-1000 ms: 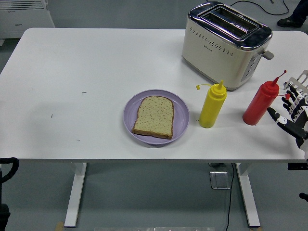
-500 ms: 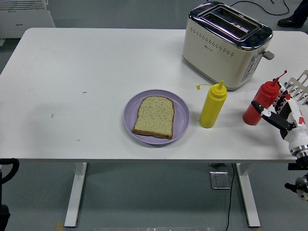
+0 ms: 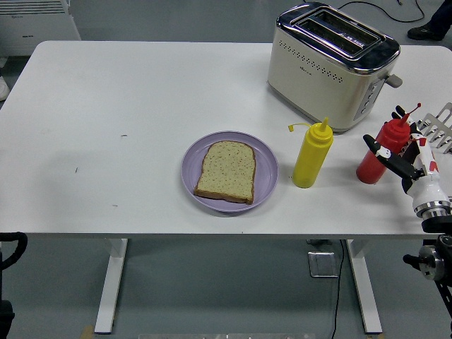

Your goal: Pick up the cup,pour liquid into bread,place the cup on the desk

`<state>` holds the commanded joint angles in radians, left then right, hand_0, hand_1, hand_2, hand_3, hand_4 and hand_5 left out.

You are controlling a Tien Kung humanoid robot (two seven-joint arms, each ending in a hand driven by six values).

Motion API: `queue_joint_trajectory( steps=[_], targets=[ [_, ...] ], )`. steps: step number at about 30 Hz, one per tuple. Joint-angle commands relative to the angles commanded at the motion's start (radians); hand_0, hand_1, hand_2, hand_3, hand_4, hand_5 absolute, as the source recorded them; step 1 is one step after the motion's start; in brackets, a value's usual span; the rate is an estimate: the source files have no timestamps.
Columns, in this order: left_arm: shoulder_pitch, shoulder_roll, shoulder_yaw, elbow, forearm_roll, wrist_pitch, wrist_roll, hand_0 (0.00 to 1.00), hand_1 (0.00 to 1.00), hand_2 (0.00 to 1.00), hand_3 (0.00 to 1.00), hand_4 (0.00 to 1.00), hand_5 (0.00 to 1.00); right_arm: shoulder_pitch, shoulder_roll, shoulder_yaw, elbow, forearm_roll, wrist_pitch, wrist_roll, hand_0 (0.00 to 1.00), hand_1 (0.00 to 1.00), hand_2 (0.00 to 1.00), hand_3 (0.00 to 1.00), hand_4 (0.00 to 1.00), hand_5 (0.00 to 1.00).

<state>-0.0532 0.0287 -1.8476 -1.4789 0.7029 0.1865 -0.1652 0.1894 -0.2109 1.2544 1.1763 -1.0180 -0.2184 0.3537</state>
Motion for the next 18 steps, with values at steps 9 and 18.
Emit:
queue_joint_trajectory(
  steps=[9,18],
  targets=[
    [0.001,-0.001,-0.001,0.0,-0.001,0.001,0.0,0.749,0.756,0.762,0.663,0.608,0.998,0.034,0.013,-0.041,-0.032,0.024,-0.003,0.007,0.721,0.696,0.65,0.894,0.922,0.28],
    [0.001,-0.002,-0.002,0.001,-0.001,0.001,0.0,0.749,0.756,0.761,0.663,0.608,0.998,0.056,0.026,-0.069,-0.056,0.065,-0.048,0.035,0.565,0.622,0.577,0.816,0.911,0.278]
  ],
)
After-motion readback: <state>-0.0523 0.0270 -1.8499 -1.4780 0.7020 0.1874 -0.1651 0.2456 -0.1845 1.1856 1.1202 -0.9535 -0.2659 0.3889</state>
